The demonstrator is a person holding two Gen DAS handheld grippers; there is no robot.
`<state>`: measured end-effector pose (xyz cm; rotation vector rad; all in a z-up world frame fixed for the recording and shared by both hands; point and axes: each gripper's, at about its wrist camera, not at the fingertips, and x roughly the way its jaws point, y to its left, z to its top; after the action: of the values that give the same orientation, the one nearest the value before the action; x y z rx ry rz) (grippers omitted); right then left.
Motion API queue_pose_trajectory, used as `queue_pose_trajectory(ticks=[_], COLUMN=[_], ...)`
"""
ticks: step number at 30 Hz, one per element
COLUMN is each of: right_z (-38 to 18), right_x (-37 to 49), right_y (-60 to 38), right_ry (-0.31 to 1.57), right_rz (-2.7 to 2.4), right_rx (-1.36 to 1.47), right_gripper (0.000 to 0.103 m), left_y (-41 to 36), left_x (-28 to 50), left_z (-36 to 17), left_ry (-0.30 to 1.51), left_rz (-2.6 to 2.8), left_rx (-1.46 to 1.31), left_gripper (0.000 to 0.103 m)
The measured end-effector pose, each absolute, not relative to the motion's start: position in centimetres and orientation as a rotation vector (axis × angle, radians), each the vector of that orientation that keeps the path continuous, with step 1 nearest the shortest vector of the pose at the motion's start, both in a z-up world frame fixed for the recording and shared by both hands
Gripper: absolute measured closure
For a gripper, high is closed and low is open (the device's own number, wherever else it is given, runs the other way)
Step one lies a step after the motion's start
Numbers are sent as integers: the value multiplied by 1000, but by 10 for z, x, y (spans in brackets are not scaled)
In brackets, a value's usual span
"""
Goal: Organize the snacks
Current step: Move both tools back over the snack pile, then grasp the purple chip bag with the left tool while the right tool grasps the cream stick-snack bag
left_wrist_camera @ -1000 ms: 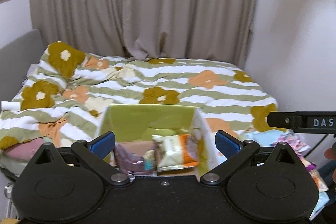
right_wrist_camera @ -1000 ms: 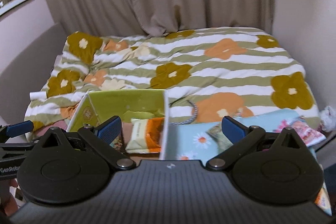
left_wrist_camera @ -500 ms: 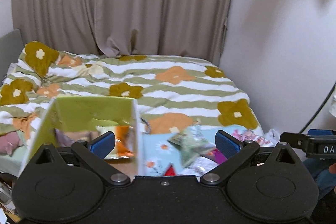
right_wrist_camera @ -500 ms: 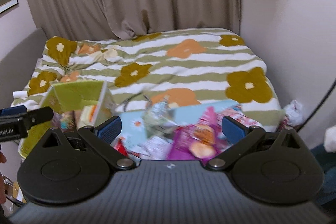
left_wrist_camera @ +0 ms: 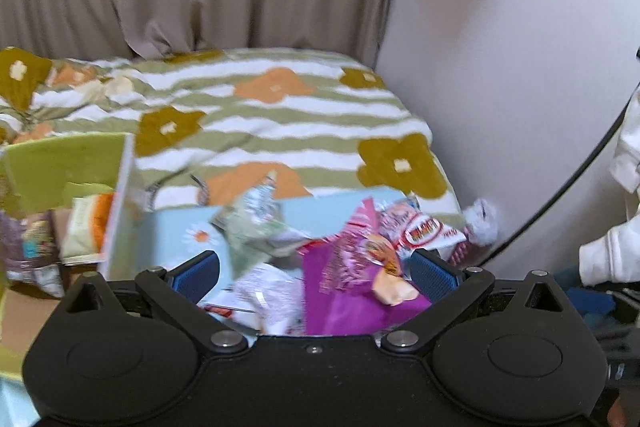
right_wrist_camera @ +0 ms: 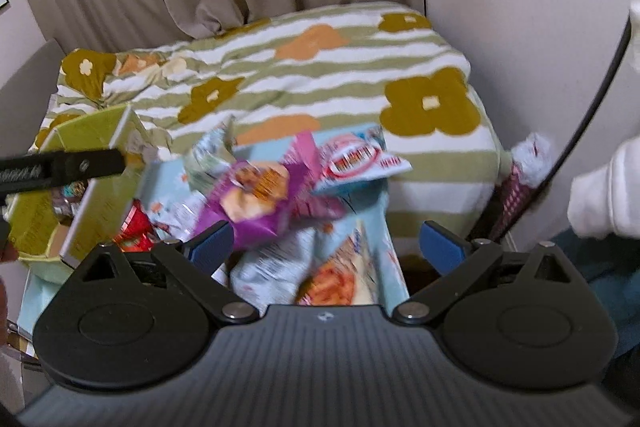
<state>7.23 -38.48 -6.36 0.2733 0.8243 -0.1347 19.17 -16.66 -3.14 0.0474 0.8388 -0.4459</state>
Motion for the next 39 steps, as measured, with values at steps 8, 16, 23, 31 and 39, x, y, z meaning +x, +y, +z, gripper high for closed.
queue_pose_trajectory(ticks=[8, 16, 23, 31, 39], right_z=[-114, -147, -165, -175, -184], right_x=[79, 94, 106, 110, 120], right_y=[-398, -393, -392, -394, -398], right_ry=[910, 960, 1007, 1037, 1075], right_rz=[-137, -92, -68, -42, -18], right_rx=[312, 336, 353, 343, 335], right_gripper=[0, 5, 16, 19, 19], left_y=[-216, -230, -231, -227, -219], left_x=[234, 255, 260, 257, 251], left_z=[-86, -122, -136, -133, -135], left_ry=[970, 1060, 1119, 1110, 1129], left_rz=[-502, -504, -545, -581, -585], left_rx=[115, 150, 139, 166, 157], left_gripper=[1, 1, 7, 33, 42])
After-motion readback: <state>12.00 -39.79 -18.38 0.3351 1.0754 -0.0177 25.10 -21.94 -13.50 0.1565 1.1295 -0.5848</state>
